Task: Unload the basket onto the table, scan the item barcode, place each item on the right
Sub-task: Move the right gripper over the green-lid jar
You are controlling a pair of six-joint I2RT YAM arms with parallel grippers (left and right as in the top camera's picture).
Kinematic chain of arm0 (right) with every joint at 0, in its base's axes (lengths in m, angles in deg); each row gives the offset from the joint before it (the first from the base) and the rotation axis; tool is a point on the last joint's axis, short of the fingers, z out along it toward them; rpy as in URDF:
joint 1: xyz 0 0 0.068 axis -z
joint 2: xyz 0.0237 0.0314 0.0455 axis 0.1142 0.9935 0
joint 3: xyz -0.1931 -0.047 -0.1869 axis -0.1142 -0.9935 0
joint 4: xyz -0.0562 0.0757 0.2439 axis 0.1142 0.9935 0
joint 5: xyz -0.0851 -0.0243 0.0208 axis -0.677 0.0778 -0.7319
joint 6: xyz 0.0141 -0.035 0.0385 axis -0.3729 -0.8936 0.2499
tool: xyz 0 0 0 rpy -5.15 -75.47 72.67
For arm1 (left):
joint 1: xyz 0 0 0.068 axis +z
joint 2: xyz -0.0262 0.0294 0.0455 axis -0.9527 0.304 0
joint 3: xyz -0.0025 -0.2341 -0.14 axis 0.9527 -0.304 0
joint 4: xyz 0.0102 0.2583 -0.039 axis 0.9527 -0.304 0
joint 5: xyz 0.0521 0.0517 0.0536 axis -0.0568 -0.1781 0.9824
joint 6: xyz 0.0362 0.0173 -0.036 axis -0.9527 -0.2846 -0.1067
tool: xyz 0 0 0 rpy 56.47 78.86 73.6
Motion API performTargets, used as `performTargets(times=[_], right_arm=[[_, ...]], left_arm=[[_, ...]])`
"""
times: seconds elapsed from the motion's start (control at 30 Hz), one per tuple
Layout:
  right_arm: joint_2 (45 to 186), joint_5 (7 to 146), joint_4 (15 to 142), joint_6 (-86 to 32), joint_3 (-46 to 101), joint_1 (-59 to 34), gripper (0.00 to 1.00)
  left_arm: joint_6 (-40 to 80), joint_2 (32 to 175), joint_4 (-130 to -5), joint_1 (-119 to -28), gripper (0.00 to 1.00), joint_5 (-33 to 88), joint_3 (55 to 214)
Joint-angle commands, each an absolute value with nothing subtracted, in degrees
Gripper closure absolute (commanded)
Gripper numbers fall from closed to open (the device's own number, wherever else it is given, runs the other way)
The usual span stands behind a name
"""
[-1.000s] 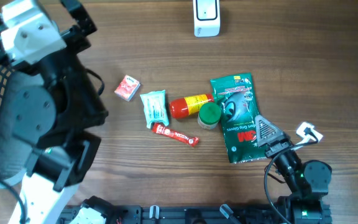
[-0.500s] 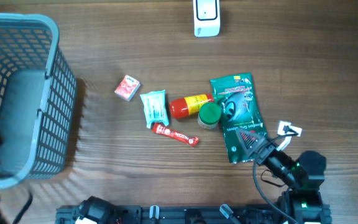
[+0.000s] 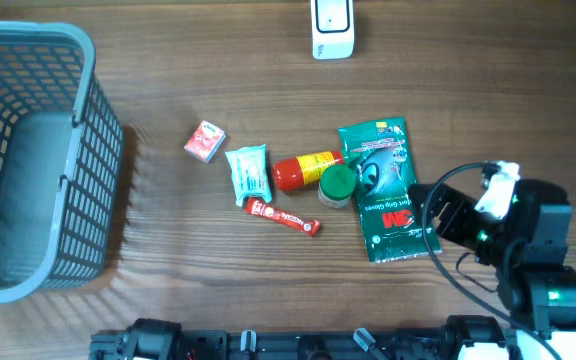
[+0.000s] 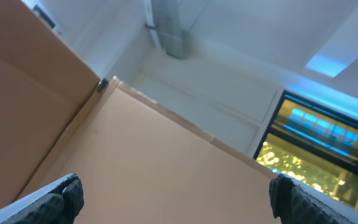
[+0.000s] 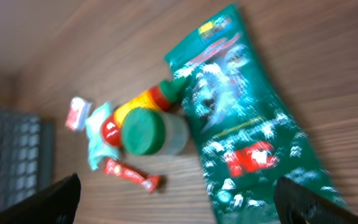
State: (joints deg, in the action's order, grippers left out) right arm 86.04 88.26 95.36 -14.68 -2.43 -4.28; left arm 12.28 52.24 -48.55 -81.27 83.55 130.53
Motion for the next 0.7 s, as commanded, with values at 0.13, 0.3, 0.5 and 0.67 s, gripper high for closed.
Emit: performTargets(times=[0.13,0.3,0.5,0.67], right_arm=[[88.0,78.25,99.6,-11.75,2.07,-4.47,0.0],[91.17,81.29,100.19,-11.84,2.14,-4.47,0.01],[99.78,82.34,104.5,-10.62,7.99,-4.78,0.01],[108.4,80.85,108.98,-0.32,16.45,-11.95,0.01]], left_arm=[[16.08,53.16,-44.4,-76.68,0.0,80.27,129.74],[17.87,52.44,-44.33,-76.51,0.0,75.53,127.71],[17.89,47.32,-40.59,-76.51,0.0,63.62,118.9],[19.23,40.74,-34.82,-76.51,0.0,63.55,109.09]])
